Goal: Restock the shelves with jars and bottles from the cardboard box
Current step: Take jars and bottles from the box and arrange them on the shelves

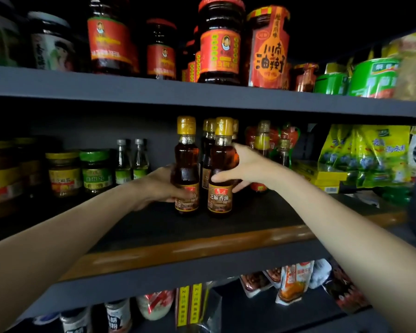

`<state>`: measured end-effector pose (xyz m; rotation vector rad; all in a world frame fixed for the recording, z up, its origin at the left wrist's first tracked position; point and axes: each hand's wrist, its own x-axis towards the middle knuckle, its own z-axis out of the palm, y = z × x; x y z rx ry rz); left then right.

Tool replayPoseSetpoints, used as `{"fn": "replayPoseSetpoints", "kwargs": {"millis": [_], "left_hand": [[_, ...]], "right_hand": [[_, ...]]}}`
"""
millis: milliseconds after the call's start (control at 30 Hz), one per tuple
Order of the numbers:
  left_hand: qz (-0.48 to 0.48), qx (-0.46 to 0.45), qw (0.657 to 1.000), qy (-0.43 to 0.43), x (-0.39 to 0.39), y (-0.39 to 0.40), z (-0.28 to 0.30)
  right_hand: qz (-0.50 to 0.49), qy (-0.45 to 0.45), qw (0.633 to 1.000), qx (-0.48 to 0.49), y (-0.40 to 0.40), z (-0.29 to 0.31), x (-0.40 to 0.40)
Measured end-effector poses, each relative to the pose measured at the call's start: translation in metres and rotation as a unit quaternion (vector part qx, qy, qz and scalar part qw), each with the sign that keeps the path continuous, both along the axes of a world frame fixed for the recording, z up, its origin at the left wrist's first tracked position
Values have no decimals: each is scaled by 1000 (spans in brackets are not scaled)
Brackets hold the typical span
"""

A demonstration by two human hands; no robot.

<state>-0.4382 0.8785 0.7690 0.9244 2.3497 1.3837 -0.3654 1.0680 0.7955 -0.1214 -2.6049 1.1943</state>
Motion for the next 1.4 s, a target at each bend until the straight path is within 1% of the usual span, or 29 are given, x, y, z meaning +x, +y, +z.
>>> {"fn": "replayPoseSetpoints", "kwargs": {"millis": [100,233,333,600,733,833,867,900,967,1000,1033,1067,1100,1133,1167,1267,1333,1400], "left_hand": [[-1,-20,1000,20,1,6,4],[7,-43,998,42,0,15,8],[12,-42,998,40,-5,23,8],[8,-33,999,35,-15,34,5],[6,-35,999,39,-15,38,5],[8,-33,998,45,-14,43,5],[8,-31,998,46,-14,45,5],[8,-29,998,47,-15,47,4],[6,-27,999,46,-16,51,4],[6,-25,999,47,-17,54,3],[8,-23,999,49,-18,56,3],[11,-21,998,54,-18,59,2],[15,-22,998,61,-19,63,1],[17,-24,997,71,-19,66,1],[20,-28,996,81,-18,70,0],[38,-37,992,111,-18,80,-3],[55,-42,991,117,-19,83,-3],[65,-70,988,122,-22,83,-4]], "right_hand": [[5,15,1000,-17,14,1,1],[-59,10,998,-37,34,8,-5],[-93,4,994,-53,37,11,-11],[-93,-9,989,-119,32,6,-24],[-100,-13,988,-115,28,6,-23],[-111,0,991,-72,28,4,-22],[-126,17,991,-30,29,3,-19],[-149,42,987,32,29,2,-15],[-206,130,955,170,26,0,-3],[-210,171,942,200,22,-2,3],[-189,184,942,208,16,-4,7],[-151,167,954,199,10,-6,9],[-110,131,967,188,3,-9,8],[-83,87,977,178,-3,-12,5],[-77,51,980,178,-7,-14,-1],[-115,-1,978,176,-10,-17,-18],[-129,-6,975,179,-8,-16,-24],[-146,-2,970,193,-8,-15,-25]]}}
